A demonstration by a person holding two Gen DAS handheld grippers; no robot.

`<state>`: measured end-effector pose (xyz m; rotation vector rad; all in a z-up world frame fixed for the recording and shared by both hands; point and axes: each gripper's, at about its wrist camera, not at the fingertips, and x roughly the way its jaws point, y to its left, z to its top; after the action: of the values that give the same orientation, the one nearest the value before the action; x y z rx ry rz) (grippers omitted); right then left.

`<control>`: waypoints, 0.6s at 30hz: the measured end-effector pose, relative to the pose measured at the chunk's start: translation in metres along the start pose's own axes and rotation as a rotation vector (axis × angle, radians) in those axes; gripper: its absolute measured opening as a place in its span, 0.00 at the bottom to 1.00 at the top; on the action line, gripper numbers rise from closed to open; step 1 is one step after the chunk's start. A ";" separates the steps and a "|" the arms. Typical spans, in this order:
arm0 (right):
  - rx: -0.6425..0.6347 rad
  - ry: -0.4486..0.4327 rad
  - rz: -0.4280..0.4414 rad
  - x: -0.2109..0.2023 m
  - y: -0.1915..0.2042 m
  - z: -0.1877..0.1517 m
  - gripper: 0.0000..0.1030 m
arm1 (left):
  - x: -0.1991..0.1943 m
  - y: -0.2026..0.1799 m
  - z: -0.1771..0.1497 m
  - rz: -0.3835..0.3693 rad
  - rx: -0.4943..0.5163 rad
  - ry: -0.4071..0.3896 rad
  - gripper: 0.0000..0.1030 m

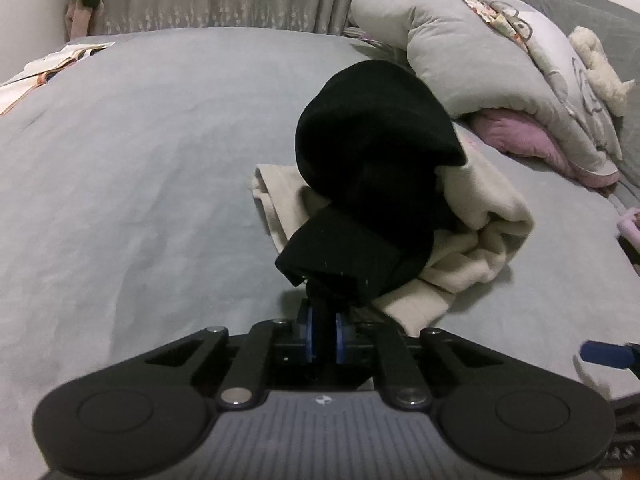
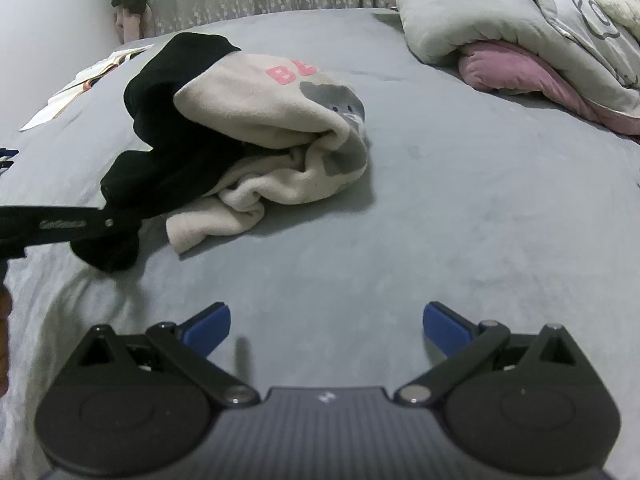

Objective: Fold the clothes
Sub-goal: 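Grasp the black pant leg with the left gripper and pull it out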

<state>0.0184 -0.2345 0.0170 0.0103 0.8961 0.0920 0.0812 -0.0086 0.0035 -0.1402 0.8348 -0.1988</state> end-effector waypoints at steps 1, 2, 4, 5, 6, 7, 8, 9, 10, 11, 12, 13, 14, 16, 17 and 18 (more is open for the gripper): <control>0.003 -0.001 0.007 0.000 0.000 0.000 1.00 | -0.004 0.000 -0.001 -0.001 0.003 0.004 0.08; 0.005 -0.002 0.010 0.000 0.000 0.000 1.00 | -0.008 0.000 -0.003 0.003 0.012 0.000 0.08; 0.008 0.000 0.018 0.001 0.001 0.000 1.00 | -0.017 0.001 -0.005 0.011 0.025 -0.008 0.08; 0.009 0.003 0.018 0.002 0.001 0.000 1.00 | -0.021 0.003 -0.005 0.012 0.026 -0.012 0.08; 0.009 0.005 0.019 0.003 0.002 0.000 1.00 | -0.024 0.004 -0.006 0.013 0.024 -0.013 0.08; 0.008 0.007 0.022 0.003 0.003 0.000 1.00 | -0.028 0.006 -0.007 0.015 0.024 -0.016 0.08; 0.008 0.007 0.023 0.003 0.003 0.000 1.00 | -0.031 0.008 -0.008 0.018 0.026 -0.018 0.08; 0.008 0.006 0.024 0.003 0.004 0.000 1.00 | -0.036 0.007 -0.010 0.033 0.044 -0.024 0.08; 0.008 0.005 0.024 0.003 0.005 0.000 1.00 | -0.041 0.005 -0.013 0.059 0.076 -0.032 0.08; 0.008 0.004 0.024 0.003 0.005 0.000 1.00 | -0.044 0.004 -0.015 0.075 0.098 -0.035 0.08; 0.007 0.004 0.024 0.003 0.006 -0.001 1.00 | -0.046 0.003 -0.017 0.080 0.107 -0.033 0.08; 0.009 0.004 0.025 0.004 0.006 -0.001 1.00 | -0.047 0.003 -0.020 0.083 0.107 -0.028 0.08; 0.009 0.004 0.025 0.004 0.006 -0.001 1.00 | -0.050 0.003 -0.023 0.091 0.108 -0.023 0.08; 0.009 0.004 0.031 0.004 0.008 -0.002 1.00 | -0.054 0.002 -0.028 0.110 0.117 -0.025 0.08; 0.007 0.004 0.033 0.004 0.010 -0.002 1.00 | -0.055 0.001 -0.030 0.117 0.121 -0.026 0.08; 0.003 0.003 0.035 0.004 0.012 -0.003 1.00 | -0.056 0.001 -0.032 0.120 0.122 -0.025 0.08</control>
<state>0.0178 -0.2225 0.0124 0.0291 0.8996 0.1232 0.0204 0.0042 0.0220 0.0224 0.8013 -0.1344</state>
